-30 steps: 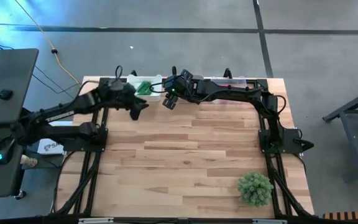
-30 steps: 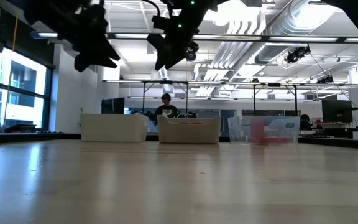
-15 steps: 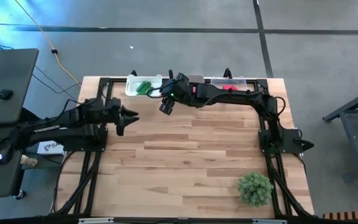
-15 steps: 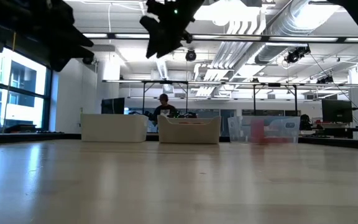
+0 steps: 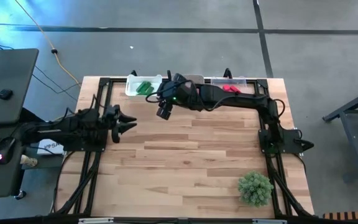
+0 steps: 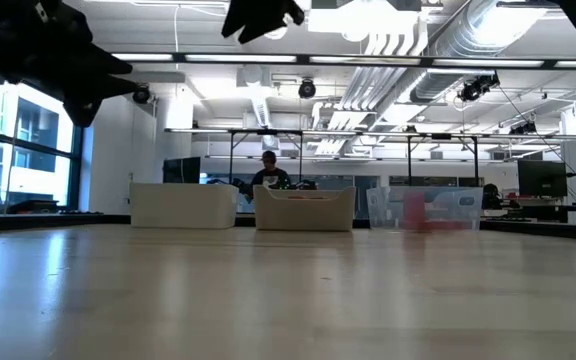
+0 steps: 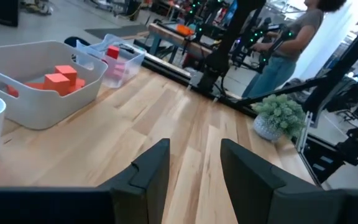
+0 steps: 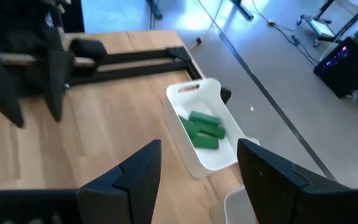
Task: Sort & place blocks by color
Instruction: Return to Home Position
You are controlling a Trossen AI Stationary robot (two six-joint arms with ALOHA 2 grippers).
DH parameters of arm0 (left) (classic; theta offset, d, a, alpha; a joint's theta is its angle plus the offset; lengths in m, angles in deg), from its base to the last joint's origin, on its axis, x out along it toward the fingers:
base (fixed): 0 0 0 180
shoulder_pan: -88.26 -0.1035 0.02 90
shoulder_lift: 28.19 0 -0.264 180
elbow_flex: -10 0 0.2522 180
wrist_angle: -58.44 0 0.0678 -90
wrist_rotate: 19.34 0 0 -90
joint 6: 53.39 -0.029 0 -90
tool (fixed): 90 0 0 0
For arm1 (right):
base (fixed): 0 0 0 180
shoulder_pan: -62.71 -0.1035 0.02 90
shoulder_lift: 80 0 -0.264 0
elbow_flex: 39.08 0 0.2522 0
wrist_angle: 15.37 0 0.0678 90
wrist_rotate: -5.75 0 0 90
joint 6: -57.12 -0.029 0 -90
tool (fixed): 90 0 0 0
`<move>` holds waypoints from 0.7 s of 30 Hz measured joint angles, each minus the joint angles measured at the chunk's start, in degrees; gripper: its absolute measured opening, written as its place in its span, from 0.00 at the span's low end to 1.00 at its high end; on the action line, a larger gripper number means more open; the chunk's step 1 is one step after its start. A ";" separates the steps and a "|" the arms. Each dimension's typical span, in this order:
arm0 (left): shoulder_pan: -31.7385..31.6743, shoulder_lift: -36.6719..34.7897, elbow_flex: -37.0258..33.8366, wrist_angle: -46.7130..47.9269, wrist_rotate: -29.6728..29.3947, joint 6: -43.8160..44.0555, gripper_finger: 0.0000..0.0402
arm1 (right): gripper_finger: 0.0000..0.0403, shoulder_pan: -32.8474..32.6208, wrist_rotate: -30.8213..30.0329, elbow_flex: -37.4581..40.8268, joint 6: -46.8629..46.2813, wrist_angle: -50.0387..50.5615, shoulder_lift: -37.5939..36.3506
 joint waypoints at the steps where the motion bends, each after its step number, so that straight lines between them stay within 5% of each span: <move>1: 0.44 -0.58 -0.61 -0.29 -0.59 -0.02 0.33 | 0.50 -0.27 -0.01 -0.62 0.00 0.27 0.00; 21: 2.68 -1.20 -10.01 -10.61 -1.33 -0.22 0.33 | 0.50 1.00 3.43 -10.34 -2.28 21.65 -1.48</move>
